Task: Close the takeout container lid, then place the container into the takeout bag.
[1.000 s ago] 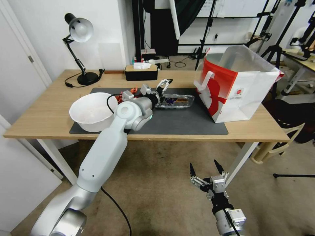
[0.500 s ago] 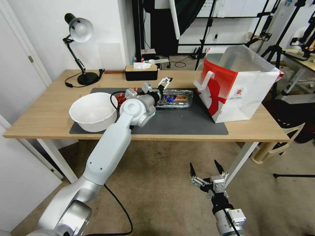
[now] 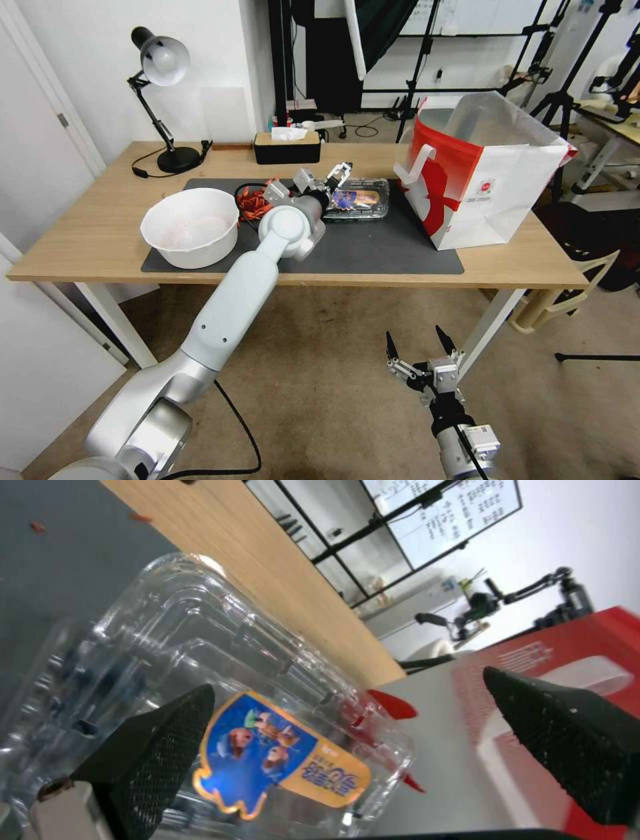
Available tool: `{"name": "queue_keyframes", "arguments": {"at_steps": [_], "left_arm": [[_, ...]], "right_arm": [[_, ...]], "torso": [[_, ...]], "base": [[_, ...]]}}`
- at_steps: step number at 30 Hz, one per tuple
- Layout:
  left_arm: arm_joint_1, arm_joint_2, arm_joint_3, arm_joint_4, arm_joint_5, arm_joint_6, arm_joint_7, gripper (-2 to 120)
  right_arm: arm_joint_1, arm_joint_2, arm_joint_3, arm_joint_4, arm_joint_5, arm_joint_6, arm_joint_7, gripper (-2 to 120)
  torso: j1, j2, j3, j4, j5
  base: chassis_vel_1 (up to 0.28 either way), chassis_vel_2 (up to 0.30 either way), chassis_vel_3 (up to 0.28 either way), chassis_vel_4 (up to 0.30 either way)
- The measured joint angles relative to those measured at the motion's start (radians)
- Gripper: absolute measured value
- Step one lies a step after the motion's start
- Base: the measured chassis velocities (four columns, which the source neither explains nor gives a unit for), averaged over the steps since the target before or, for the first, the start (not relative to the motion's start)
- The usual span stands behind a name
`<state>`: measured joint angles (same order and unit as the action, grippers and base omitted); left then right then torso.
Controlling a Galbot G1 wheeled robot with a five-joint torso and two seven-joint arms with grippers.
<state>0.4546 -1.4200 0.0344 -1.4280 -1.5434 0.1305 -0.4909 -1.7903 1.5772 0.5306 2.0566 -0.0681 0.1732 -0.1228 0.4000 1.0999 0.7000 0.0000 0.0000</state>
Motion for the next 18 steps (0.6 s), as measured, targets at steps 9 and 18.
{"name": "queue_keyframes", "arguments": {"at_steps": [9,18], "left_arm": [[-0.022,0.026,0.061,0.067,0.159,-0.002,0.041,89],[-0.031,0.045,0.115,0.098,0.329,-0.008,0.080,54]], "right_arm": [[0.000,0.000,-0.002,-0.001,0.000,0.001,-0.001,100],[-0.001,0.001,-0.004,-0.001,-0.001,0.003,-0.003,100]], "torso": [[0.000,0.000,0.000,0.0001,0.0000],[0.000,0.000,0.000,0.0000,0.0000]], "base": [[0.000,0.000,0.000,0.000],[0.000,0.000,0.000,0.000]]}}
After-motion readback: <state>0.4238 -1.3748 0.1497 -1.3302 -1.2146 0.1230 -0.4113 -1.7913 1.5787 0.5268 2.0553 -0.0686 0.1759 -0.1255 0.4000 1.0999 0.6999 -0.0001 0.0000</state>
